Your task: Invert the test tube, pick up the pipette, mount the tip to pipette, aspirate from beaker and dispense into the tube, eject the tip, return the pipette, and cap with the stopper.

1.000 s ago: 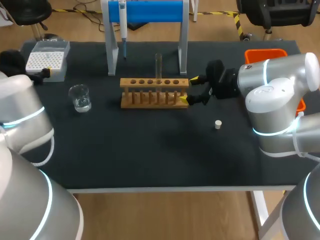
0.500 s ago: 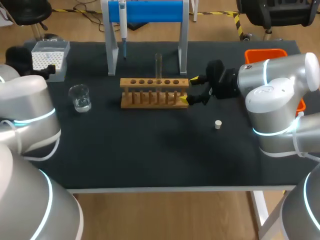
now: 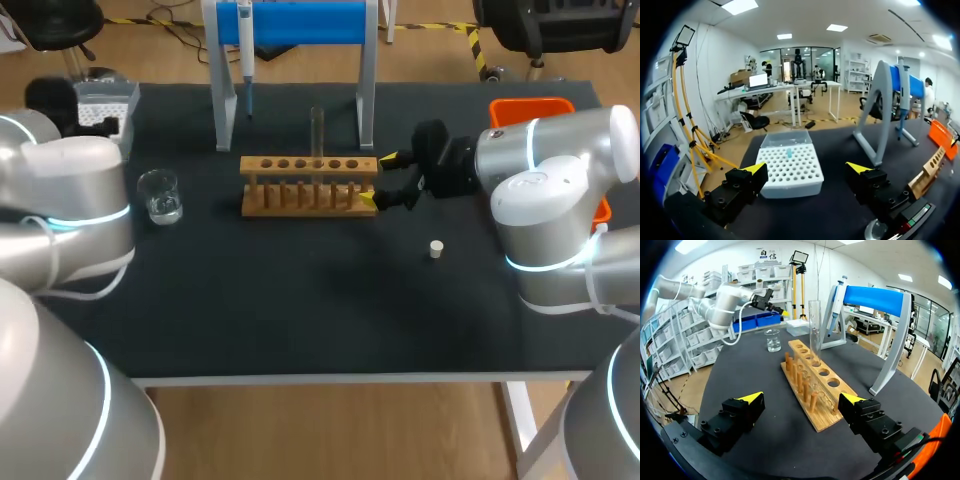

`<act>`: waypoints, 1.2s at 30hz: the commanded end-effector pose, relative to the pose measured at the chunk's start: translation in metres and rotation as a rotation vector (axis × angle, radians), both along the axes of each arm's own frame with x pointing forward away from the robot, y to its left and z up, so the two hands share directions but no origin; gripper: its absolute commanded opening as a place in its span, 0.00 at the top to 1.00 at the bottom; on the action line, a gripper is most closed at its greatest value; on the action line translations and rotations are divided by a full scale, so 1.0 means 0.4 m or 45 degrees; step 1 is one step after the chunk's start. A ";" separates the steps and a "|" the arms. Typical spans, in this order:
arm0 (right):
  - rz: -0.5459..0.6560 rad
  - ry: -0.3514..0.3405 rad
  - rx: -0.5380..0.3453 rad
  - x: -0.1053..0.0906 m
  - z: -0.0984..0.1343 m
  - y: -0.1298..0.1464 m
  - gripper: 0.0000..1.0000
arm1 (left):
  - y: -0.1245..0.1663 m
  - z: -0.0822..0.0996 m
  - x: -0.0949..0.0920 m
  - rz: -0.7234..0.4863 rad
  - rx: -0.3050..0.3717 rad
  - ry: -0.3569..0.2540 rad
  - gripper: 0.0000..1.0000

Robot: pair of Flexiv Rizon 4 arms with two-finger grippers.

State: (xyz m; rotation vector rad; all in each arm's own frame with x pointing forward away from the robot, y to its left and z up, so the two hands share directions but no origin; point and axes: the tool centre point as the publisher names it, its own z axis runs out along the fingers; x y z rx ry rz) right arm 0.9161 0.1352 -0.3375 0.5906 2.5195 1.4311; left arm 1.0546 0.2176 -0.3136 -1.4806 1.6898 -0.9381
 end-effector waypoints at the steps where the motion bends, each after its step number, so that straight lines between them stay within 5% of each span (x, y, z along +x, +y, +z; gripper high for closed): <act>1: 0.002 0.002 -0.001 0.000 0.001 -0.002 0.00 | -0.001 0.002 0.032 0.003 0.016 0.099 0.00; 8: 0.002 0.002 -0.001 0.000 0.001 -0.002 0.00 | 0.013 0.003 0.058 0.007 0.009 0.153 0.01; 11: 0.002 0.002 -0.001 0.000 0.001 -0.002 0.00 | 0.021 0.002 0.069 0.008 0.018 0.192 0.16; 16: 0.002 0.002 -0.001 0.000 0.001 -0.002 0.00 | 0.024 0.008 0.085 -0.014 0.038 0.228 0.27; 36: 0.002 0.002 -0.001 0.000 0.001 -0.002 0.00 | 0.041 -0.044 0.134 0.031 0.015 0.277 0.24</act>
